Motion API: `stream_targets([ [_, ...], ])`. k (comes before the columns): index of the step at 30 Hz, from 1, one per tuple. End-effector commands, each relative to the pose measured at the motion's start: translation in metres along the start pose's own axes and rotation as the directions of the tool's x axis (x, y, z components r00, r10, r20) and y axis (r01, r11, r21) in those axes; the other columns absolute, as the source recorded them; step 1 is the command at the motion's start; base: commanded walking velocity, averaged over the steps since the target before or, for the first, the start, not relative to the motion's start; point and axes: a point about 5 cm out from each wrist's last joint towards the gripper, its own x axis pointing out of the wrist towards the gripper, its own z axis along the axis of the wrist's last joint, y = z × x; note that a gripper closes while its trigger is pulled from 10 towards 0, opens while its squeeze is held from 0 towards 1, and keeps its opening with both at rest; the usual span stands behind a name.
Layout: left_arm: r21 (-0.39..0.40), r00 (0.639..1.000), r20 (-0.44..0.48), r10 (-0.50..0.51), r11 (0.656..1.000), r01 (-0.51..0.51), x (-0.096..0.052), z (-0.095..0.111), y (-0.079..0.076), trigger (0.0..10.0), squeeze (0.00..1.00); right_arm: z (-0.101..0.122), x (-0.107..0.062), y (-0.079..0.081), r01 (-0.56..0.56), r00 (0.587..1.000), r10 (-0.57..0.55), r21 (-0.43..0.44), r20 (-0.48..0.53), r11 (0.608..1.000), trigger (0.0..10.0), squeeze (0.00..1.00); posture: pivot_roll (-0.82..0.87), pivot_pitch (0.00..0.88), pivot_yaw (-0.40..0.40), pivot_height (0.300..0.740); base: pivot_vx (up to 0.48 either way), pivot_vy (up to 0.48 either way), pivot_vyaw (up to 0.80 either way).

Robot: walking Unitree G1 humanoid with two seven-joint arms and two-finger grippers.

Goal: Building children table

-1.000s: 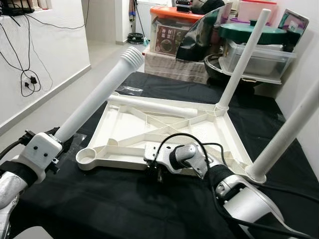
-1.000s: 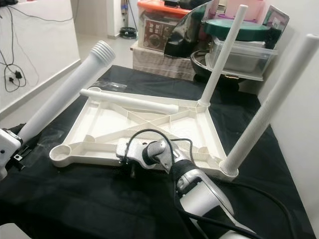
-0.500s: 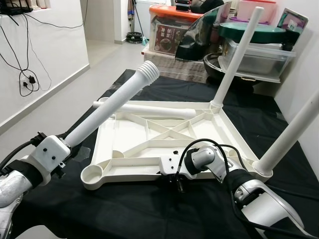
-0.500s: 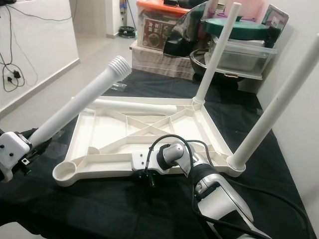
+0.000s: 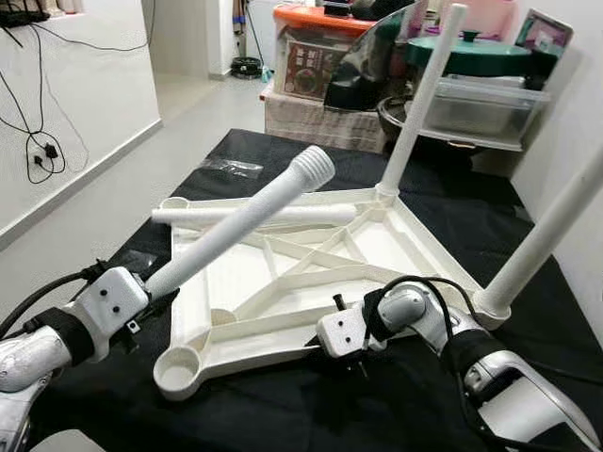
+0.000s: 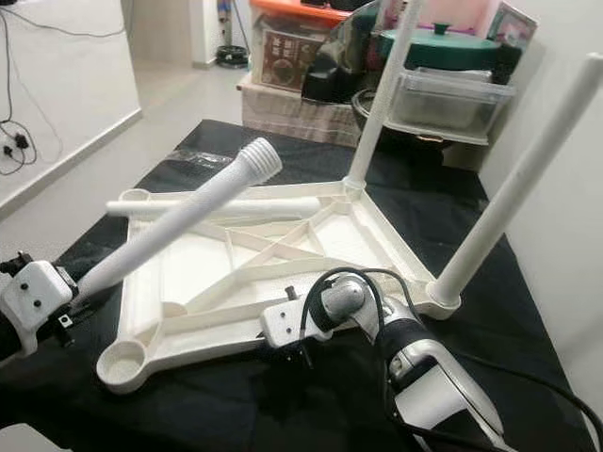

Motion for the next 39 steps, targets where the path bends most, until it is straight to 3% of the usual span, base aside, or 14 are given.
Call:
stream_targets([
  [1, 0.017, 0.996, -0.02, -0.082, 0.996, 0.082, 0.001, -0.004, 0.005, 10.0, 0.0, 0.014, 0.0, -0.001, -0.054, 0.998, 0.055, -0.208, 0.002, 0.977, 0.0, 0.0, 0.07, 0.0, -0.08, 0.74, 0.0, 0.0, 0.0],
  [6, 0.034, 0.988, -0.048, -0.149, 0.988, 0.151, 0.001, -0.007, 0.011, 10.0, 0.0, 0.016, 0.0, 0.002, -0.09, 0.996, 0.091, -0.258, -0.009, 0.962, 0.0, 0.0, 0.07, 0.0, -0.077, 0.74, 0.0, 0.0, 0.0],
  [10, 0.044, 0.937, -0.126, -0.327, 0.941, 0.335, 0.007, -0.015, 0.027, 10.0, 0.0, 0.02, 0.001, 0.001, -0.101, 0.995, 0.102, -0.308, -0.01, 0.946, 0.0, 0.0, 0.06, 0.0, -0.055, 0.74, 0.0, 0.0, 0.0],
  [14, 0.043, 0.901, -0.169, -0.399, 0.911, 0.411, 0.009, -0.019, 0.031, 10.0, 0.0, 0.022, 0.002, 0.001, -0.094, 0.995, 0.099, -0.324, -0.001, 0.941, 0.0, 0.0, 0.06, 0.0, -0.046, 0.74, 0.0, 0.0, 0.0],
  [17, 0.043, 0.901, -0.169, -0.399, 0.911, 0.411, 0.009, -0.019, 0.031, 10.0, 0.0, 0.022, 0.002, 0.001, -0.094, 0.995, 0.099, -0.324, -0.001, 0.941, 0.0, 0.0, 0.06, 0.0, -0.046, 0.74, 0.0, 0.0, 0.0],
  [27, -0.019, 0.849, -0.187, -0.494, 0.866, 0.5, 0.025, -0.023, 0.033, 10.0, 0.0, 0.028, 0.009, 0.003, -0.097, 0.995, 0.104, -0.405, -0.004, 0.909, 0.0, 0.0, 0.05, 0.0, -0.028, 0.74, 0.0, 0.0, 0.0],
  [39, -0.004, 0.815, -0.225, -0.534, 0.837, 0.548, 0.036, -0.028, 0.035, 10.0, 0.0, 0.03, 0.011, 0.008, -0.111, 0.993, 0.12, -0.442, -0.007, 0.89, 0.0, 0.0, 0.05, 0.0, -0.016, 0.74, 0.0, 0.0, 0.0],
])
